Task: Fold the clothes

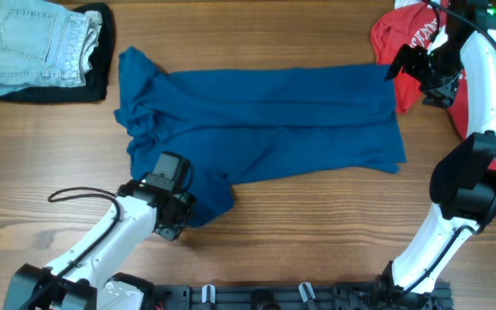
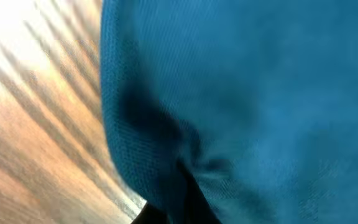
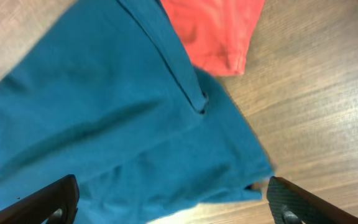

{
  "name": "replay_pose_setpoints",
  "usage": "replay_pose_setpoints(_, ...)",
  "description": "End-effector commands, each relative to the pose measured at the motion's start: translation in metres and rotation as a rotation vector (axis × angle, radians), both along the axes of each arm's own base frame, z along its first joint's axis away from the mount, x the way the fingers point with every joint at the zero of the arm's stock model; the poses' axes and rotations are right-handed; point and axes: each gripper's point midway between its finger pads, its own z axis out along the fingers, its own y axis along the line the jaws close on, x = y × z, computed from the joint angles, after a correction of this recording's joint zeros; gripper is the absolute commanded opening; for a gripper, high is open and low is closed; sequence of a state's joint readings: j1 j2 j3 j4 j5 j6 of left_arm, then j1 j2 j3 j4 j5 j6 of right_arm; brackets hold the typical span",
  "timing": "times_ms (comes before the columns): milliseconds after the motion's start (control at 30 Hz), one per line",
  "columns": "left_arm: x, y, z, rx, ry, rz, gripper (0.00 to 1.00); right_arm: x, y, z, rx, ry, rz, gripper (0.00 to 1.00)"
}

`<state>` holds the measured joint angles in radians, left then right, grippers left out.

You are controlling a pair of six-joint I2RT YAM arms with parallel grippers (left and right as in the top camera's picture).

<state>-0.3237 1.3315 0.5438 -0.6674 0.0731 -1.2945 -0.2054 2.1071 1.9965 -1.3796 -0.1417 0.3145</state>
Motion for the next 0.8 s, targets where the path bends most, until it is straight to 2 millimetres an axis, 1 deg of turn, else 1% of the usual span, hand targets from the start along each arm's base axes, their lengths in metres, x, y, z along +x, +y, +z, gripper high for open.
replay_pose_setpoints(0, 0.045, 0.015, 0.036, -0.001, -0.172, -0.08, 0.04, -0.013, 0.007, 0.005, 0.019, 0.034, 0.016, 0.93)
replay_pose_setpoints(33, 0.057, 0.023, 0.047, 0.003, -0.219, -0.072, 0.04, -0.018, 0.007, 0.004, 0.016, 0.057, 0.014, 0.92)
replay_pose_setpoints(67, 0.063, 0.029, 0.054, 0.006, -0.242, -0.056, 0.04, -0.023, 0.008, 0.004, 0.019, 0.077, 0.006, 0.94)
replay_pose_setpoints(100, 0.07, 0.042, 0.06, 0.013, -0.27, -0.02, 0.04, -0.028, 0.008, 0.004, 0.024, 0.099, -0.006, 0.95)
replay_pose_setpoints(167, 0.075, 0.059, 0.062, 0.03, -0.285, 0.01, 0.04, -0.039, 0.003, 0.004, -0.004, 0.151, -0.059, 0.96)
replay_pose_setpoints(233, 0.075, 0.074, 0.061, 0.046, -0.283, 0.037, 0.04, -0.052, -0.001, 0.006, -0.038, 0.209, -0.118, 0.96)
replay_pose_setpoints(333, 0.075, 0.086, 0.061, 0.055, -0.284, 0.069, 0.04, -0.064, -0.006, 0.018, -0.079, 0.222, -0.209, 0.95)
replay_pose_setpoints(400, 0.076, 0.088, 0.061, 0.059, -0.287, 0.076, 0.04, -0.073, -0.008, 0.018, -0.124, 0.204, -0.284, 0.96)
replay_pose_setpoints(433, 0.077, 0.088, 0.062, 0.061, -0.29, 0.076, 0.04, -0.078, -0.006, 0.012, -0.126, 0.193, -0.298, 0.97)
replay_pose_setpoints(467, 0.077, 0.089, 0.061, 0.062, -0.29, 0.076, 0.04, -0.083, -0.001, 0.0, -0.107, 0.19, -0.299, 0.97)
replay_pose_setpoints(533, 0.078, 0.09, 0.061, 0.069, -0.294, 0.078, 0.04, -0.094, 0.007, -0.027, -0.073, 0.203, -0.297, 0.93)
replay_pose_setpoints(600, 0.079, 0.091, 0.061, 0.073, -0.297, 0.079, 0.04, -0.105, 0.01, -0.051, -0.068, 0.231, -0.294, 0.89)
replay_pose_setpoints(700, 0.078, 0.093, 0.061, 0.089, -0.295, 0.079, 0.04, -0.114, 0.013, -0.078, -0.069, 0.248, -0.287, 0.84)
replay_pose_setpoints(767, 0.078, 0.094, 0.061, 0.091, -0.295, 0.079, 0.04, -0.116, 0.013, -0.09, -0.072, 0.239, -0.285, 0.82)
